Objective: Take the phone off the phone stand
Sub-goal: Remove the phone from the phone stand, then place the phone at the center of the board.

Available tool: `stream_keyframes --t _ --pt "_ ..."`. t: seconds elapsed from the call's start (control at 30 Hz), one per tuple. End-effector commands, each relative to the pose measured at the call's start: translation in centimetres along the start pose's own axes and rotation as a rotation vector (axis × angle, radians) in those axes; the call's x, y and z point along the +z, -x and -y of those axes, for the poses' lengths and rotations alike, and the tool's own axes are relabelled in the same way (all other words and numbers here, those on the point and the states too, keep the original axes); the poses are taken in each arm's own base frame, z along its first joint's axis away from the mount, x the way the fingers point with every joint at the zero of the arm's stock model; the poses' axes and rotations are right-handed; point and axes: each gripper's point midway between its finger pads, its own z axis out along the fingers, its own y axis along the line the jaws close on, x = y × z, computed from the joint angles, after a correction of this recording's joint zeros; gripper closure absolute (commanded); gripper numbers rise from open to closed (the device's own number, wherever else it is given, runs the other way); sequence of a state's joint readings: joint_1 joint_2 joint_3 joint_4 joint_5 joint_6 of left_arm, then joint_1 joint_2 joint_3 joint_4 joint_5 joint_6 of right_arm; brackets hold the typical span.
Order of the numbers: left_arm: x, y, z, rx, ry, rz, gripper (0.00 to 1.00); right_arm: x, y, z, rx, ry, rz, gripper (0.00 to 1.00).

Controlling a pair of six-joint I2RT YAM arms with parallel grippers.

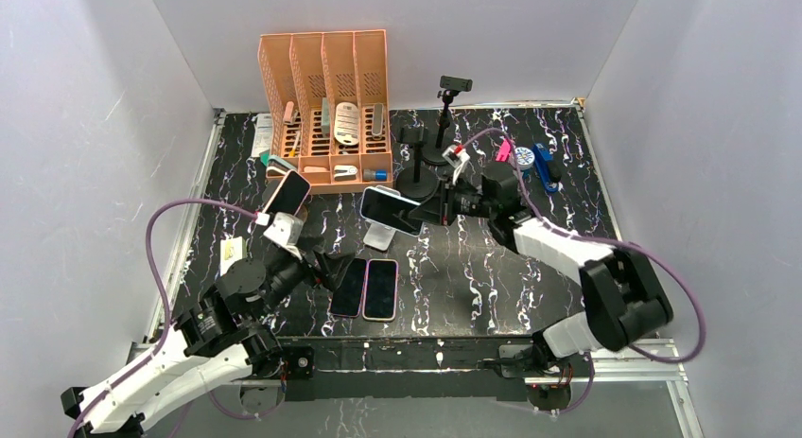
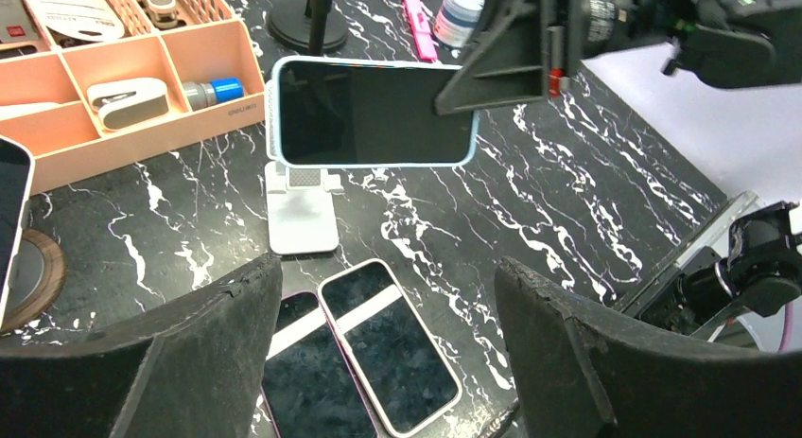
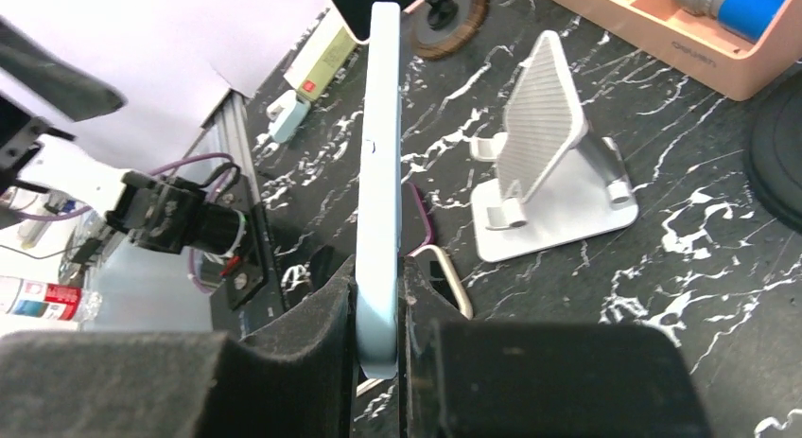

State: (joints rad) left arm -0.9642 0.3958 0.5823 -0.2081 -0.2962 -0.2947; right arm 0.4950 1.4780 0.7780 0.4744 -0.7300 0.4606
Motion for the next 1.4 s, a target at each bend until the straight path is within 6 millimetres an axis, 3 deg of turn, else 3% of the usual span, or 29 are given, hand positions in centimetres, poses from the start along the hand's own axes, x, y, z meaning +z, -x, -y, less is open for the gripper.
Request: stream_keyframes --t 0.0,0.3,0.67,0.87,1.17,1.37 --pt "-0.4 1.2 -0.8 -0.012 0.038 0.068 0.21 -2.8 4.0 -5.9 -0.104 0.111 0.169 0.99" --pt "-0.1 2.4 -0.2 -0.081 0.008 0.150 0.20 -7.6 4.3 -11.1 -0.045 0.180 0.351 0.99" --pt "1.6 7.2 6.2 -0.427 -0.266 0.282 0.20 -11.9 6.0 -16.0 0.111 0.361 0.582 0.99" --pt "2.7 8.6 8.5 -0.582 -0.371 0.295 0.21 -12.7 6.3 -17.8 0.144 0.434 0.633 0.99" --pt "4.1 9.5 9.9 -0.651 -0.416 0.292 0.25 -12.0 5.7 -19.6 0.170 0.495 0.638 0.99" --pt "4.1 10.1 10.0 -0.663 -0.423 0.305 0.38 -11.6 5.3 -19.9 0.176 0.500 0.643 0.99"
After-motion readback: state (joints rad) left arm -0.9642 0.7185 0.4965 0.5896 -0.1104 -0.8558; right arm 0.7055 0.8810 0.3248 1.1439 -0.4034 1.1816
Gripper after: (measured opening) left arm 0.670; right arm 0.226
